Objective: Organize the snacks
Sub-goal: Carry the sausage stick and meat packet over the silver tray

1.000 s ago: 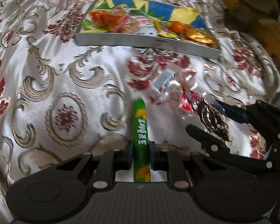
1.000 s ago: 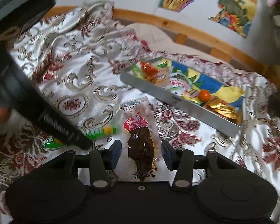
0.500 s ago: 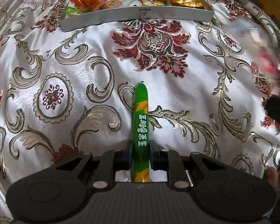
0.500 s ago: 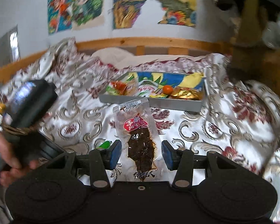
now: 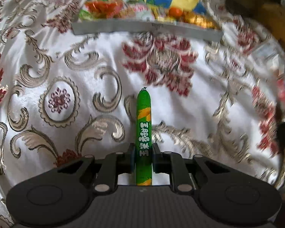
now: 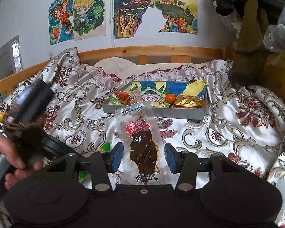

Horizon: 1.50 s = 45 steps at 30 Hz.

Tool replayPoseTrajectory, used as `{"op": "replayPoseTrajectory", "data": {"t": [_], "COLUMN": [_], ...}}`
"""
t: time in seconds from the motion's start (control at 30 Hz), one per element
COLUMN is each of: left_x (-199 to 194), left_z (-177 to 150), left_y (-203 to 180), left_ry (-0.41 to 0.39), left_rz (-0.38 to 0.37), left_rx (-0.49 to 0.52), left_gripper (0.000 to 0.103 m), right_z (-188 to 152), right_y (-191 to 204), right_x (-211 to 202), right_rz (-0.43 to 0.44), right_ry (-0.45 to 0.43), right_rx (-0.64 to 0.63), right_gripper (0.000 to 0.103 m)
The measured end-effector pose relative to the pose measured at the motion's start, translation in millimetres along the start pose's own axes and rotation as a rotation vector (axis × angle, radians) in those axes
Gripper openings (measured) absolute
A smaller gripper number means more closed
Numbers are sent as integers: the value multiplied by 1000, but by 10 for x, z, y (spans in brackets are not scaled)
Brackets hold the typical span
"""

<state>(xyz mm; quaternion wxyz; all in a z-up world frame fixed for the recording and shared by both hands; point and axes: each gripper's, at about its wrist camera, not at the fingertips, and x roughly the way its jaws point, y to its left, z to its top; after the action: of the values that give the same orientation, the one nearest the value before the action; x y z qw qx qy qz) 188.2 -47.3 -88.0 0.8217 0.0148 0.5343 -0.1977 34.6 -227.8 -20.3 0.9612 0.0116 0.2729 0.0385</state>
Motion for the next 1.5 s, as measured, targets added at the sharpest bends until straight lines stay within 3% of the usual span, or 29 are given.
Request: {"op": "replayPoseTrajectory", "data": {"t": [0.27,0.47,0.7,0.83,1.07,1.5], "left_x": [-357,-562,-501,-320,173,967], "left_z": [227,604,1193,1561,2106,2522], "left_y": [-5,-55,-112,-102,-44,-233], "left_ry": [-219,-408,-535,-548,-506,-350], "left_rz": [-36,34,101,112,82,44], "left_rx": [-52,-73,-74,-73,-144,-177], "left_gripper": [18,18,18,18,18,18], "right_z": [390,694,1018,1179,1250,1065], "right_y": [-120,-396,-722,-932,-1172,-1426], "right_x": [286,644,1293,1660,2149,2804], "right_rz": [4,-9,-56,-137,-155,-178], "right_ry": [-93,-196,-250,-244,-183,-39], "right_rx": [-64,-23,-1,34,59,177], "right_gripper": [49,49,49,49,49,49]}}
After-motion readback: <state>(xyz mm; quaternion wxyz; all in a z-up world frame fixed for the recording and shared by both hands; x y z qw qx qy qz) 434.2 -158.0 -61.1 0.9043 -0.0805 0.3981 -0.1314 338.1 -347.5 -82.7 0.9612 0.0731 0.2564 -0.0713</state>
